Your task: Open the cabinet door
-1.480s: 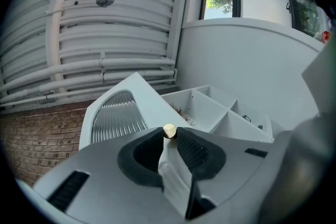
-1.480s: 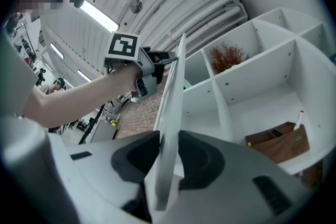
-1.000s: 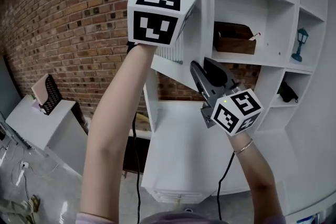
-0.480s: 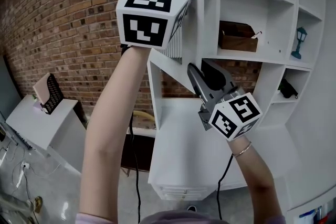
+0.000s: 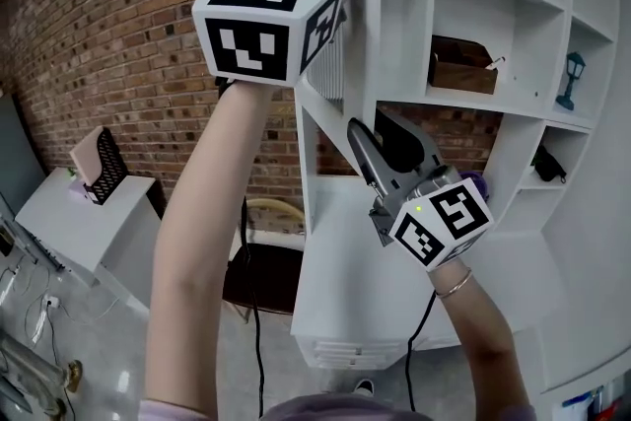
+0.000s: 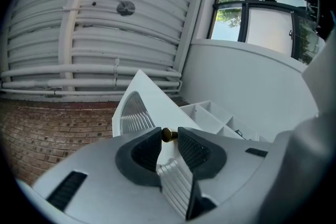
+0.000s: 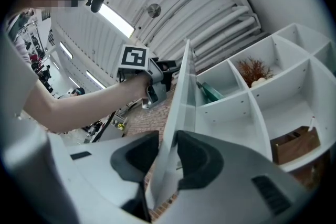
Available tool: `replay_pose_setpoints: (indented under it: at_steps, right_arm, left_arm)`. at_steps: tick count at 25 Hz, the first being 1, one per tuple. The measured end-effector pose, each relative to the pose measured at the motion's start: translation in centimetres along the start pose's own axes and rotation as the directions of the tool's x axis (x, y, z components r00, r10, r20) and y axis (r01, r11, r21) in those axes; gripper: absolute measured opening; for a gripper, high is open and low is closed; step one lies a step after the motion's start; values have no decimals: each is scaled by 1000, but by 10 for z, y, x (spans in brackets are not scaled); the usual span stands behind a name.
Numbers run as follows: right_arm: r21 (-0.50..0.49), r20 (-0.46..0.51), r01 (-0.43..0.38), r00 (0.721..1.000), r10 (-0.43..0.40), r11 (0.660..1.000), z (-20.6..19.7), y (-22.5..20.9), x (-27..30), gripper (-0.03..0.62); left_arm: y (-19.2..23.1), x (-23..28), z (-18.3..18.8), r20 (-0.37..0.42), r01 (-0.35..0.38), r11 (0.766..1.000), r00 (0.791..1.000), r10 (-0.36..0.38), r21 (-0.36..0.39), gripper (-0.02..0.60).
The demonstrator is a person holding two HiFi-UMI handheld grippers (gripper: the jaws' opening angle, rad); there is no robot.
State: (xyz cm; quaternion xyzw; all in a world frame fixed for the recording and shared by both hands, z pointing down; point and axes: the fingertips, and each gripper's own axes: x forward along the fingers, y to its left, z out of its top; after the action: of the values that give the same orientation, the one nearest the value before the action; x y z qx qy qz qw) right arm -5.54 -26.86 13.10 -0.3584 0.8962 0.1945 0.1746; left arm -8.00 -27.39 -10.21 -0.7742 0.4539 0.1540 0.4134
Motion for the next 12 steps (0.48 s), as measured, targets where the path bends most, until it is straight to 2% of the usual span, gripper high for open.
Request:
replay_pose_setpoints:
  at_steps: [12]
  right_arm:
    - [-2, 19, -54, 998, 54, 999, -1, 51, 22, 117]
  left_arm:
    - [36, -38, 6, -17, -20, 1000, 1000, 20, 16, 78]
